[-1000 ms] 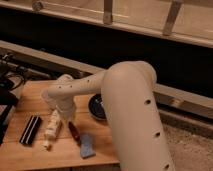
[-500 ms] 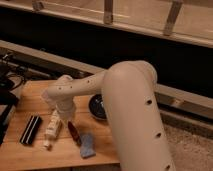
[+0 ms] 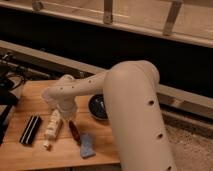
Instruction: Place the pepper in the ceramic bowl
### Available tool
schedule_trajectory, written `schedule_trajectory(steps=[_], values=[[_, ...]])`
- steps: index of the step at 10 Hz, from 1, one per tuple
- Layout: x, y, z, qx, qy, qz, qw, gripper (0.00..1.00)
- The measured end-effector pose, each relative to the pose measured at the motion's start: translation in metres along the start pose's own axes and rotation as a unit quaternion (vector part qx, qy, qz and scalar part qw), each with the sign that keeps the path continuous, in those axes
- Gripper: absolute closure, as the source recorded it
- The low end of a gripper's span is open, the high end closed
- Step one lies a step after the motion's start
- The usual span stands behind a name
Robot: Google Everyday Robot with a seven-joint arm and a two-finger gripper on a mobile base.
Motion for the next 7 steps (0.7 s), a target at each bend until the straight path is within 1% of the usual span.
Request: schedule_trajectory(steps=[1, 2, 3, 4, 6, 7], values=[[-0.003, 0.0, -0.002, -0.002, -0.004, 0.0, 1.0, 0.99], [-0.008, -0.004, -0.01, -0.001, -0.012, 0.0, 0.9999, 0.99], [-0.012, -0.014, -0.024, 0.002, -0.023, 0.002, 0.9997, 0.99], [-0.015, -0.028, -0.042, 0.004, -0.033, 0.007, 0.9994, 0.99], [-0.018, -0.069, -0.092, 0.01, -0.054, 0.028, 0.9981, 0.99], [-0.019, -0.092, -0.115, 0.012, -0.067, 0.041, 0.9968, 0.99]])
